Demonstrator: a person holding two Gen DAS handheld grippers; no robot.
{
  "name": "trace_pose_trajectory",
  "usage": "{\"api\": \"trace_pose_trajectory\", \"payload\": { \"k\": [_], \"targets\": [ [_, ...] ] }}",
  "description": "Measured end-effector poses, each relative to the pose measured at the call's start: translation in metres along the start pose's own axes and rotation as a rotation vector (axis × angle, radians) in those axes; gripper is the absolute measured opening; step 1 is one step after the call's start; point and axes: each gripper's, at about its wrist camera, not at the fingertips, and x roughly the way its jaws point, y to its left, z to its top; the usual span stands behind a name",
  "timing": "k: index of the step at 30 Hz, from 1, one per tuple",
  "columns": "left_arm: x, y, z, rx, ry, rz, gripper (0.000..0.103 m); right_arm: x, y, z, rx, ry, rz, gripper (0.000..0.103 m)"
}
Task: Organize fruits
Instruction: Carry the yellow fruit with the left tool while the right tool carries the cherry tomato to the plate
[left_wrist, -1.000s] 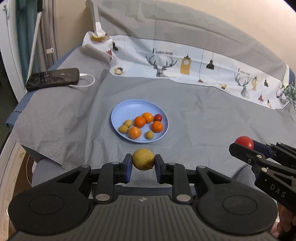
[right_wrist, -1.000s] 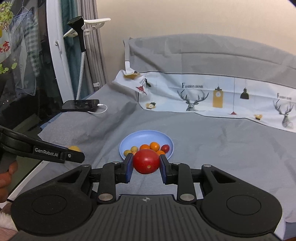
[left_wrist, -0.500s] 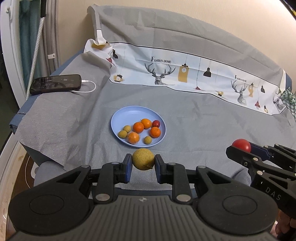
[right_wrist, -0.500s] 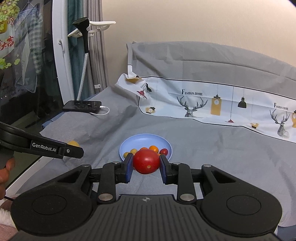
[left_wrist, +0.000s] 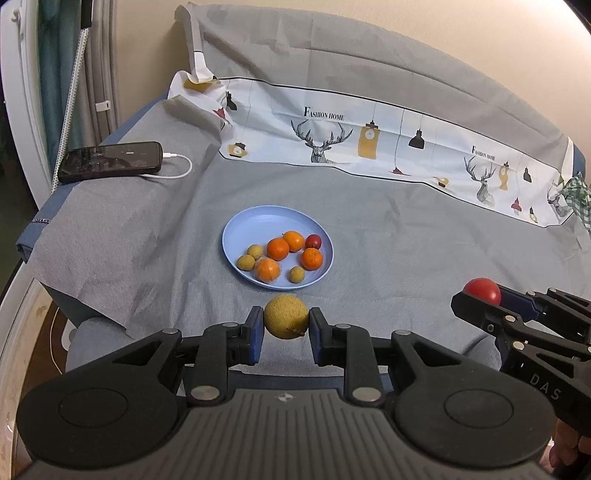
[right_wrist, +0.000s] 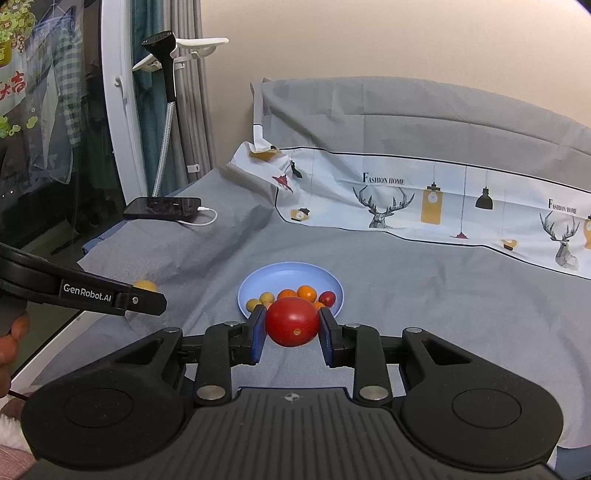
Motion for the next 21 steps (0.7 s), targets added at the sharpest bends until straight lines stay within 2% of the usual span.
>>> {"api": "trace_pose_trajectory", "payload": {
  "k": [21],
  "targets": [
    [0.027, 0.012, 0.002, -0.027, 0.062, -0.014, 0.028, 0.025, 0.001, 0.002, -0.01, 0.078, 0.005, 0.031]
  ]
}}
